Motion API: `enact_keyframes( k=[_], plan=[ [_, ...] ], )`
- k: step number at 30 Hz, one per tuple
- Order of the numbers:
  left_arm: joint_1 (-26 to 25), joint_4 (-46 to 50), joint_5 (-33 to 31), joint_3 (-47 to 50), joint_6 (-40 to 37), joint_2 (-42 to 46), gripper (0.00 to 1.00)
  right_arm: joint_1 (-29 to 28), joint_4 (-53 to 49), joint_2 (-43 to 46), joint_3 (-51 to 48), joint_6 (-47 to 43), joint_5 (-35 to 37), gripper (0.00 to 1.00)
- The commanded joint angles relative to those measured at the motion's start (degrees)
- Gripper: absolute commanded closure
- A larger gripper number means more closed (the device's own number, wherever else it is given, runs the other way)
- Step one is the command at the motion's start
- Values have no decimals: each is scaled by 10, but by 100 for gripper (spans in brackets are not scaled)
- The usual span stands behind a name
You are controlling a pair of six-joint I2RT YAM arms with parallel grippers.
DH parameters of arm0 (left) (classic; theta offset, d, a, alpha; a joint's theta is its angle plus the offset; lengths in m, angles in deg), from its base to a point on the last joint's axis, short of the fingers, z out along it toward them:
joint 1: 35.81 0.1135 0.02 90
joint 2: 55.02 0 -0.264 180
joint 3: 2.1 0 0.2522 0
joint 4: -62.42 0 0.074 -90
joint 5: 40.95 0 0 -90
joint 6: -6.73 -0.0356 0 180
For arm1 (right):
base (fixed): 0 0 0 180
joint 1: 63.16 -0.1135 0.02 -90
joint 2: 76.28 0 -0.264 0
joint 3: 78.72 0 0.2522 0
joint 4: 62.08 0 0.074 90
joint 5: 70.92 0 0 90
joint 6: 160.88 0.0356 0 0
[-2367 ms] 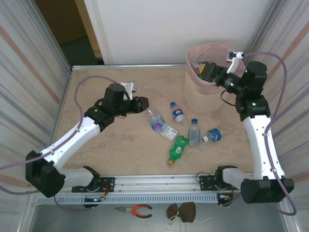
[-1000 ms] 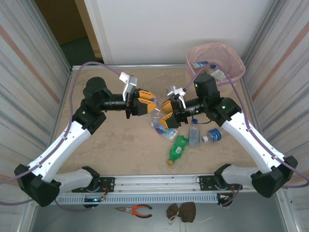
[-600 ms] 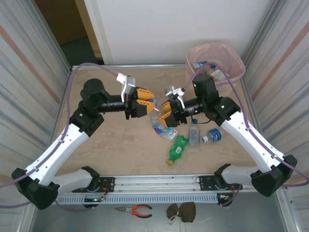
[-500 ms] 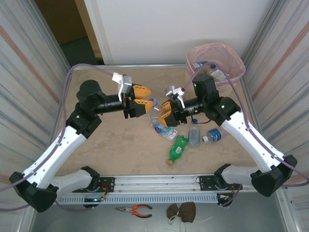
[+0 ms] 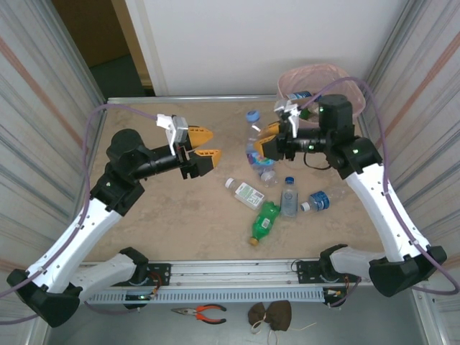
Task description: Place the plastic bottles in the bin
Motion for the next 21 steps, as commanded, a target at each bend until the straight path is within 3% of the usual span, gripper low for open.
enact_keyframes(
  k=[1, 10, 21],
  plan=[
    [3, -8, -20, 12, -8, 20, 30, 51, 13, 2, 45, 43, 38, 60],
    [3, -3, -26, 15, -9, 28, 30, 183, 7, -61, 141, 60, 188, 64],
    [3, 11, -31, 18, -8, 26, 30, 222, -85, -190, 252, -106, 434, 64]
  ],
)
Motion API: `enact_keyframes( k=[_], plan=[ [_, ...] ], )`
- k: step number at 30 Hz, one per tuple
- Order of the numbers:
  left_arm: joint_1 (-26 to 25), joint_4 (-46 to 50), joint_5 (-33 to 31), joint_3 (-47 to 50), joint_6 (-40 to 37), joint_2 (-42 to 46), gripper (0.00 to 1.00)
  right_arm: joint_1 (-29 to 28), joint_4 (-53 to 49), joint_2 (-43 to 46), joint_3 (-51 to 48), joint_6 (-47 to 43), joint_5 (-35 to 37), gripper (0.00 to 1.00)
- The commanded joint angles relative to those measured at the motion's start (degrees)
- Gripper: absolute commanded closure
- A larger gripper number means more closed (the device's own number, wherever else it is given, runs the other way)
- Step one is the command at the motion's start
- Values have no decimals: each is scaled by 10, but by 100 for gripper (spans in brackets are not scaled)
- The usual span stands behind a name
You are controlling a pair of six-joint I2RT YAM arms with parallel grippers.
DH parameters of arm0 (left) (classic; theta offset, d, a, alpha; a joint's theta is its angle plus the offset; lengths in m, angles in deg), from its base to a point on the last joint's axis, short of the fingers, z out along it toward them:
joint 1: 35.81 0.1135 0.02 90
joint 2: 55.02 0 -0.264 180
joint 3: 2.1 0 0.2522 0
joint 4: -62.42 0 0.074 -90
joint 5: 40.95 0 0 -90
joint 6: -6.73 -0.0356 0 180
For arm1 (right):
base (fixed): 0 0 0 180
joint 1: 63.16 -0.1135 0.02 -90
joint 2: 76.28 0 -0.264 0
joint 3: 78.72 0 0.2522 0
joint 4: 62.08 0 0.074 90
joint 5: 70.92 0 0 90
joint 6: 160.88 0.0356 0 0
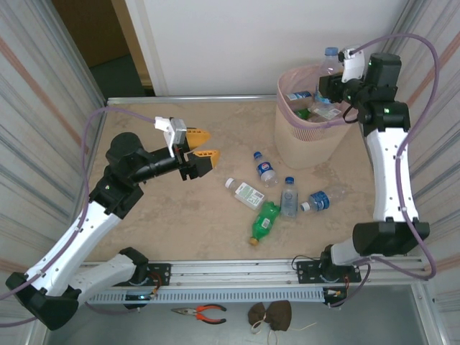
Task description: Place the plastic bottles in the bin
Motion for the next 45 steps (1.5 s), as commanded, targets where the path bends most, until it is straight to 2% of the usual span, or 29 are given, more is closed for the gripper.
enact_keyframes(
  k=[1, 11, 25, 28, 35, 45],
  plan=[
    [4, 6, -7, 4, -6, 9, 30, 3, -49, -36, 49, -81, 111, 64],
    [4, -9, 3, 11, 10, -1, 30, -2, -111, -151, 121, -172, 226, 60],
    [4, -20, 7, 32, 30, 0, 30, -1, -144, -266, 142, -170, 276, 55],
    [4, -19, 7, 34, 31, 1, 30, 0, -145, -273, 142, -149, 270, 53],
    [5, -21, 4, 36, 30, -6, 30, -2, -147, -251, 145, -117, 227, 39],
    [4, 9, 3, 15, 28, -55, 30, -4, -144, -202, 137, -74, 150, 37]
  ],
)
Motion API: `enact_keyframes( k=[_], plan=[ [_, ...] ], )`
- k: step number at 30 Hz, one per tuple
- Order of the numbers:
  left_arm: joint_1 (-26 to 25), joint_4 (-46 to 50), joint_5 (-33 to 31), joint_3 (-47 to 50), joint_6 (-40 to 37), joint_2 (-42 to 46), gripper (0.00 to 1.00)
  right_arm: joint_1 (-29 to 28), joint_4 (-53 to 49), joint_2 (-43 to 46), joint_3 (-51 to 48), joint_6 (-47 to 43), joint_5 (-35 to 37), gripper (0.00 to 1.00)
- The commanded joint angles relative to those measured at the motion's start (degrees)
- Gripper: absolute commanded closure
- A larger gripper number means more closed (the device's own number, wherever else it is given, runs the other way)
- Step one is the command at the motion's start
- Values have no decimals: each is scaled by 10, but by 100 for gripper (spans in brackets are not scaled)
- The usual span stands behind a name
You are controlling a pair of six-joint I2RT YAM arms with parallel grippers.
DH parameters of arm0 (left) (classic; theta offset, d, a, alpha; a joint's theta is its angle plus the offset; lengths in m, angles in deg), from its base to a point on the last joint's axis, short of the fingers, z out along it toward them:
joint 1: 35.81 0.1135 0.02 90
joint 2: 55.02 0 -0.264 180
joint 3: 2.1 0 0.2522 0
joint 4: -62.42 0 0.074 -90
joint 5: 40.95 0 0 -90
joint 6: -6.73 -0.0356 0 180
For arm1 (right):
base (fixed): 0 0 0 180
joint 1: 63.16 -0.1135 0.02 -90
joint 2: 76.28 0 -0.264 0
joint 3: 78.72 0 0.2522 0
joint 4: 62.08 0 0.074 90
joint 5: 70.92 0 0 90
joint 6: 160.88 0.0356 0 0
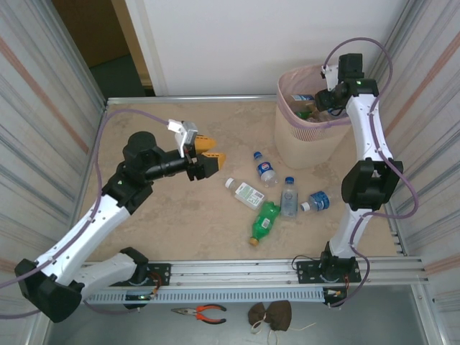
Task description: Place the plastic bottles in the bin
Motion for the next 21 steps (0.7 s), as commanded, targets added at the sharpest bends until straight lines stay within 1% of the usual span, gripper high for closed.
enact_keyframes(
  k=[1, 5, 9, 15, 19, 21],
  plan=[
    [5, 17, 2, -23, 2, -18, 30, -4, -2, 53, 3, 35, -50, 37],
    [4, 23, 26, -39, 3, -48, 33, 1, 12, 83, -12, 58, -89, 40],
    [3, 42, 18, -55, 12, -74, 34, 2, 27, 120, -30, 77, -114, 41],
    [-19, 117, -53, -90, 21, -112, 36, 2, 63, 187, -80, 108, -146, 42],
    [-42, 174, -122, -118, 57, -148, 38, 2, 94, 239, -139, 131, -163, 42],
    [-51, 201, -143, -132, 75, -169, 38, 2, 108, 265, -162, 139, -168, 42]
  ],
)
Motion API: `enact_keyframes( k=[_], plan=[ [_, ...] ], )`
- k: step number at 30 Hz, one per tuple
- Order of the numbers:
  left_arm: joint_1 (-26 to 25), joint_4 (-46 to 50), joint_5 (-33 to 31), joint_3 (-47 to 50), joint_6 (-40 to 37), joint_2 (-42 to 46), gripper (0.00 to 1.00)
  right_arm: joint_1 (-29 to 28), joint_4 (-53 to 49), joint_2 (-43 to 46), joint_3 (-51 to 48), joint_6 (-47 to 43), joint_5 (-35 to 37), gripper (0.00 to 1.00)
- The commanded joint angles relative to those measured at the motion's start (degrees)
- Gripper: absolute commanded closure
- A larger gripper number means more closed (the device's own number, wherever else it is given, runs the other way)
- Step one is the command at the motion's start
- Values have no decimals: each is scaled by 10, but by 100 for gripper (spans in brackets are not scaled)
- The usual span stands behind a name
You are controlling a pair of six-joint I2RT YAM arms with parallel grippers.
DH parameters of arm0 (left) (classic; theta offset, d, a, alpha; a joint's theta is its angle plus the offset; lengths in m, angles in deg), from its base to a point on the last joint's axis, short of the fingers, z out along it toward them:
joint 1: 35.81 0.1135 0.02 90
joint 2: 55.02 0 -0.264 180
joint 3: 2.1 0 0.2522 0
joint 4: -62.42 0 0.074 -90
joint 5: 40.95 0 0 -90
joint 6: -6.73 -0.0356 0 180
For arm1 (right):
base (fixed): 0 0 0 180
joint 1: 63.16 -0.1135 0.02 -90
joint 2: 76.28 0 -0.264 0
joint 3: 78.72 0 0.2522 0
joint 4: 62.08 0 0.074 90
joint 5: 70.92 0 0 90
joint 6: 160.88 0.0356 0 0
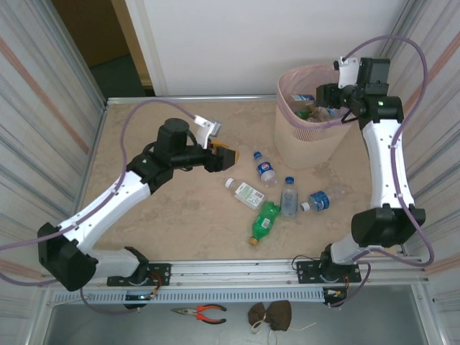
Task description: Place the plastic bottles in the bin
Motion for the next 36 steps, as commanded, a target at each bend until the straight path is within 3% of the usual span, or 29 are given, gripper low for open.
enact_keyframes(
  k=[1, 13, 19, 29, 36],
  plan=[
    [-13, 67, -62, -33, 44, -30, 37, 1, 40, 50, -37, 34, -24, 42],
    [-27, 95, -212, -36, 289, -130, 34, 8, 94, 149, -180, 46, -21, 43],
    [-27, 172, -260, -67, 414, -186, 34, 9, 99, 180, -225, 54, -21, 43],
    [-24, 239, -240, -119, 508, -280, 32, 9, 85, 222, -238, 50, -17, 43],
    [-15, 252, -180, -141, 581, -339, 32, 8, 74, 244, -234, 46, -10, 43]
  ],
)
